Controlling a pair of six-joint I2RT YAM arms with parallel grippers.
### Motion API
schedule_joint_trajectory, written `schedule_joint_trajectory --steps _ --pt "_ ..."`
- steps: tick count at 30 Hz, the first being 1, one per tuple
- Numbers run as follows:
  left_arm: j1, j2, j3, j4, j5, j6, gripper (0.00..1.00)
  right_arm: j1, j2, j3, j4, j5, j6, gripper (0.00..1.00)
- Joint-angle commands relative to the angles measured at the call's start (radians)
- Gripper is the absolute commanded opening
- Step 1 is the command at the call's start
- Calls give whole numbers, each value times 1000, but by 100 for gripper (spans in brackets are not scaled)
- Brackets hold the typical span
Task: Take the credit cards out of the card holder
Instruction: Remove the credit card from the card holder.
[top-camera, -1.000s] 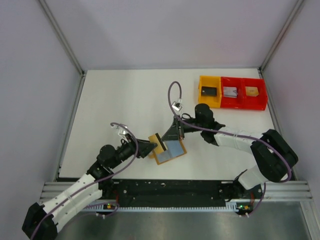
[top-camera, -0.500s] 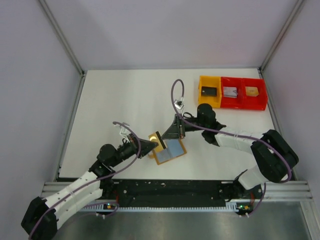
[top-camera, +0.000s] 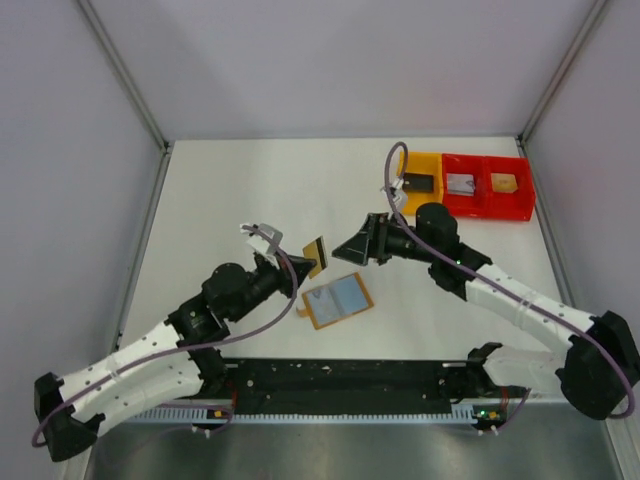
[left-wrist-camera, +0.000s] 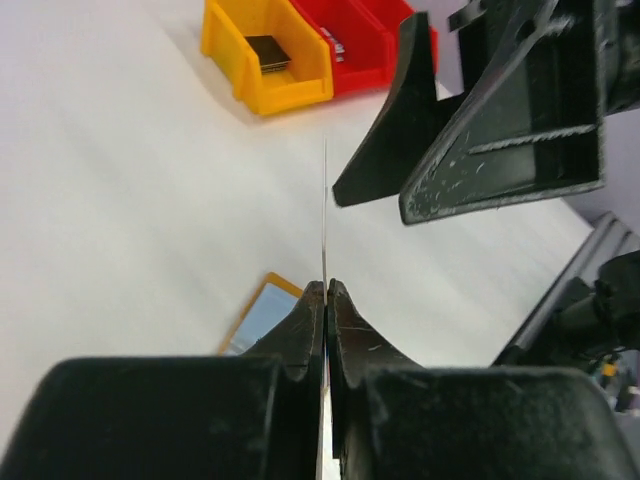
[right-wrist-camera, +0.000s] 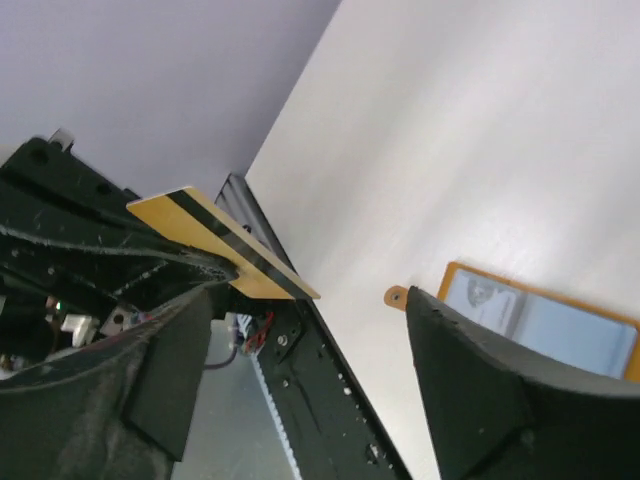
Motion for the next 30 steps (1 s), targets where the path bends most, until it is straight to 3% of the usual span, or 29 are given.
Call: schedule_joint_trajectory --steps 1,7,10,23,30 --pt "-124 112 104 -155 -358 219 0 -4 -123 81 -264 291 72 82" --pt "-274 253 175 -124 -640 377 0 5 -181 136 -392 376 199 84" --pt "-311 327 204 -94 -717 462 0 34 -171 171 -436 417 232 85" --pt "-380 455 261 31 -725 657 0 142 -2 259 -418 457 322 76" --pt "-400 517 284 32 -751 695 0 160 47 279 -384 444 356 54"
